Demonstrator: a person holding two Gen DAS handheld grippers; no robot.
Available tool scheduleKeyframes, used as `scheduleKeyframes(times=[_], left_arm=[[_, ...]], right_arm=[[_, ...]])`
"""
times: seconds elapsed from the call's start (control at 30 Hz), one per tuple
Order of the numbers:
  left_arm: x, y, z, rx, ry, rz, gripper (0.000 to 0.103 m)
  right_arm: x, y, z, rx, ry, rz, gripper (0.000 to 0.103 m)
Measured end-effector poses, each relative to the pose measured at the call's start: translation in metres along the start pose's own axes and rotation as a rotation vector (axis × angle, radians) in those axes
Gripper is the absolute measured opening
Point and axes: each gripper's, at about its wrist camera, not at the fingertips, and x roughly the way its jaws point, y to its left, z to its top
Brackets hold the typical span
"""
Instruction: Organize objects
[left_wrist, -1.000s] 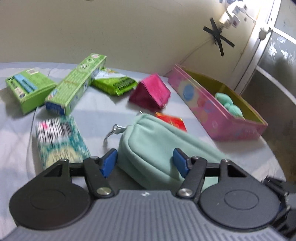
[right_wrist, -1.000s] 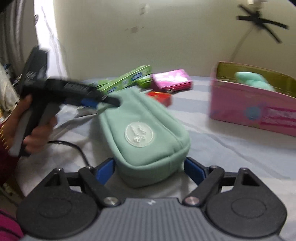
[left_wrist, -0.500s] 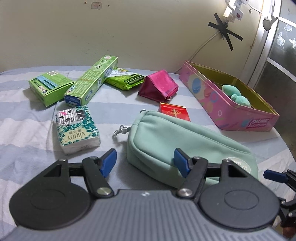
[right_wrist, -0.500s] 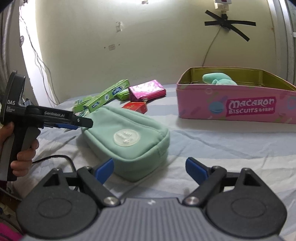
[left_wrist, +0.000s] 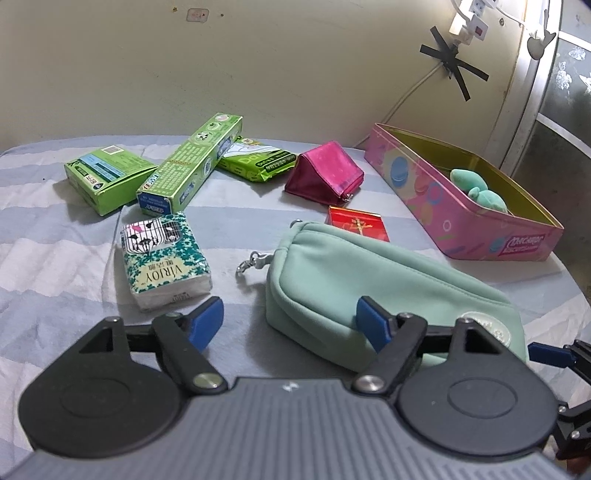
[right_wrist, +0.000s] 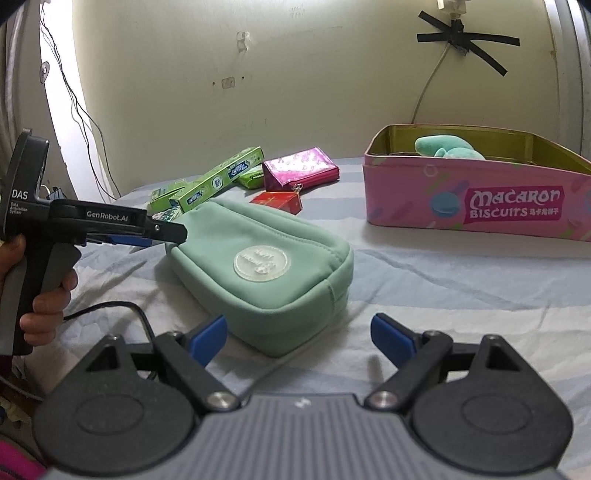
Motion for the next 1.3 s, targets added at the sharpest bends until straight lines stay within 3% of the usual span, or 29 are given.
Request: scheduleKeyframes(times=[0.17, 0.27, 0.43, 0.57, 0.7, 0.87, 0.97, 1.07, 1.17, 1.3], left_arm=[[0.003, 0.002, 0.001, 0.006, -0.003, 0.000, 0.086], [0.008, 0.002, 0.004, 0.012, -0.007, 0.017, 0.099], [0.026, 0.010, 0.014, -0.020, 0.013, -0.018, 0.098], [0.028, 0.008, 0.009, -0.067, 0.037, -0.122, 0.068], [0.011, -0.011, -0.002, -0.043, 0.059, -0.128, 0.068], [-0.003, -0.046, -0.024, 0.030, 0.113, -0.271, 0.068], [0.000, -0.066, -0.019, 0.086, 0.140, -0.311, 0.075], [-0.005, -0.063, -0.008, 0.077, 0.098, -0.288, 0.078], [-0.012, -0.049, 0.002, 0.038, 0.063, -0.276, 0.090], [-0.019, -0.039, 0.006, 0.015, 0.059, -0.268, 0.091]], right_arm=[[0.007, 0.006, 0.002, -0.022, 0.015, 0.004, 0.089], [0.013, 0.011, 0.003, -0.044, 0.025, 0.006, 0.089], [0.028, 0.020, 0.006, -0.077, 0.045, 0.005, 0.091], [0.032, 0.019, 0.005, -0.088, 0.038, -0.009, 0.089], [0.022, 0.008, 0.004, -0.077, 0.039, -0.006, 0.085], [-0.009, -0.030, -0.004, -0.040, 0.034, -0.073, 0.084], [-0.030, -0.055, -0.012, 0.027, 0.022, -0.135, 0.087], [-0.049, -0.070, -0.018, 0.064, -0.002, -0.196, 0.087], [-0.060, -0.081, -0.022, 0.086, -0.023, -0.190, 0.089], [-0.054, -0.081, -0.020, 0.067, -0.034, -0.138, 0.089]])
